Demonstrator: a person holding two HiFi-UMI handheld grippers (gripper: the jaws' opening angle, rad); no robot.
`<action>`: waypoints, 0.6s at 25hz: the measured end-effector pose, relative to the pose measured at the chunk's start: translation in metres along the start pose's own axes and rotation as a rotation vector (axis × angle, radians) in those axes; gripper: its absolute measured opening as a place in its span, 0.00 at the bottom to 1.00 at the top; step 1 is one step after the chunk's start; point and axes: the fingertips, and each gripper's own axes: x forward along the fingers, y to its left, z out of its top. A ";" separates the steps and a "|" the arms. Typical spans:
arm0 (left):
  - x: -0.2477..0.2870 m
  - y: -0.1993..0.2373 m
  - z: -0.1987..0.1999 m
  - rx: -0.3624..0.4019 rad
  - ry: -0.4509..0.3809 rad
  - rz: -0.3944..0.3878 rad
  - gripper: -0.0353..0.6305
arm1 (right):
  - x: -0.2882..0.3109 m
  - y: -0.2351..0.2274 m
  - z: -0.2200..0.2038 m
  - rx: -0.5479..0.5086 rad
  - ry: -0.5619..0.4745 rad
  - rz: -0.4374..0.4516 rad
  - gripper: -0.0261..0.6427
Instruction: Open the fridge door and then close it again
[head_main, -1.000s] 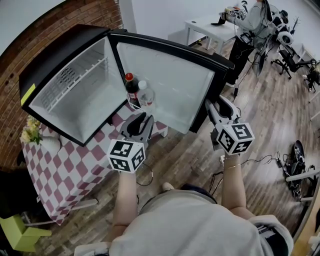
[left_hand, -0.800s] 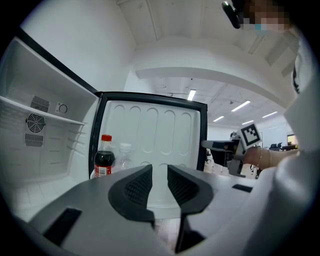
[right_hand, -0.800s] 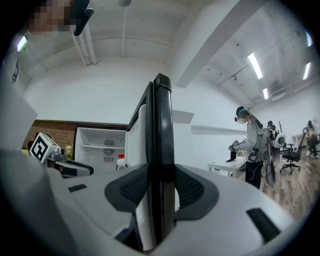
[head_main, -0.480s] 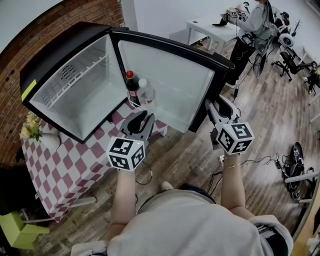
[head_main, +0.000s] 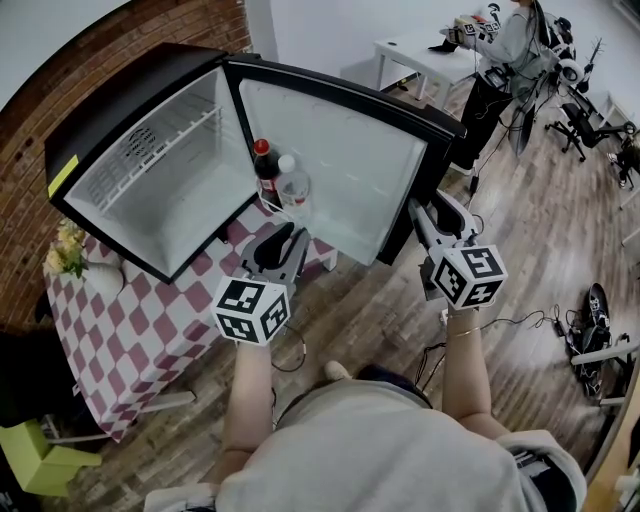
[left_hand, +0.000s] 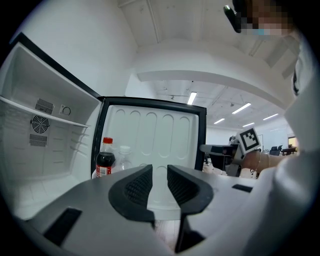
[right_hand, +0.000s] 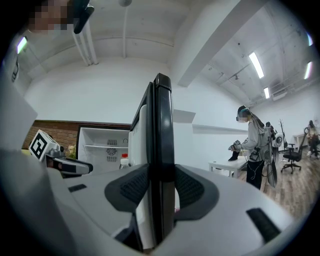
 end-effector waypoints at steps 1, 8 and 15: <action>-0.002 0.000 0.000 -0.009 -0.002 -0.002 0.19 | -0.001 0.002 0.000 -0.001 0.000 0.000 0.25; -0.026 -0.002 -0.002 -0.024 -0.006 -0.002 0.19 | -0.012 0.023 -0.001 -0.007 0.000 0.005 0.25; -0.057 0.000 -0.005 -0.028 -0.004 0.010 0.19 | -0.024 0.052 -0.002 -0.026 0.010 0.002 0.26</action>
